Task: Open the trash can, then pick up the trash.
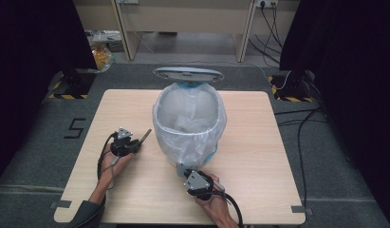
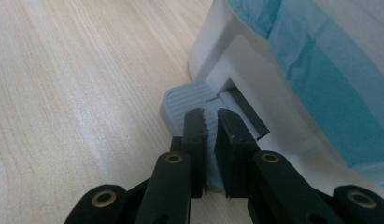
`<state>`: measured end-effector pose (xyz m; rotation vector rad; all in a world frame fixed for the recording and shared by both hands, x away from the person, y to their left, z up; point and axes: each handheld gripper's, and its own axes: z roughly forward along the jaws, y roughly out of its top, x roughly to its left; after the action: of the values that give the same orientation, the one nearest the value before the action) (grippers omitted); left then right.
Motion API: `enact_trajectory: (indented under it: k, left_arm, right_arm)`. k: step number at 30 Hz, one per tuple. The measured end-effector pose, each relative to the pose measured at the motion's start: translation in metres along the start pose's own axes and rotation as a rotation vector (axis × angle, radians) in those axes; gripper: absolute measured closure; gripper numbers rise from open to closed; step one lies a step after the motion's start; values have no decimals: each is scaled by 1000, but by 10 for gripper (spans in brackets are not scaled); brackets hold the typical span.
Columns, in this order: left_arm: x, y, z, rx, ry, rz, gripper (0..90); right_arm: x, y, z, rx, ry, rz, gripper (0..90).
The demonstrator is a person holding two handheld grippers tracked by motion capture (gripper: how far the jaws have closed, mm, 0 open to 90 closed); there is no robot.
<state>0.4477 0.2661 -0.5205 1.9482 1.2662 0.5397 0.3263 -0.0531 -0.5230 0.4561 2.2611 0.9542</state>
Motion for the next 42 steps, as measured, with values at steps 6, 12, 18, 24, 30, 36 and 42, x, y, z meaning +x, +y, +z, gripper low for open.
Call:
enact_trajectory:
  k: [6, 12, 18, 24, 30, 36, 42]
  left_arm:
    - [0, 0, -1, 2, -3, 4, 797]
    - [0, 2, -7, -22, -8, 0, 798]
    - [1, 4, -13, -36, -13, -1, 797]
    - [3, 2, -14, -35, -17, -10, 797]
    - [2, 3, -18, -35, -29, -12, 797]
    - [2, 7, -24, -49, -35, -15, 797]
    - [1, 11, -33, -55, -46, 0, 797]
  right_arm:
    - [0, 0, 0, -1, 1, 0, 819]
    - [0, 0, 0, -1, 1, -1, 819]
    - [0, 0, 0, -4, 0, 1, 819]
    - [0, 0, 0, -1, 1, 0, 819]
    - [0, 0, 0, 0, 1, 1, 819]
    - [0, 0, 0, 0, 1, 0, 819]
    - [0, 0, 0, 0, 0, 0, 819]
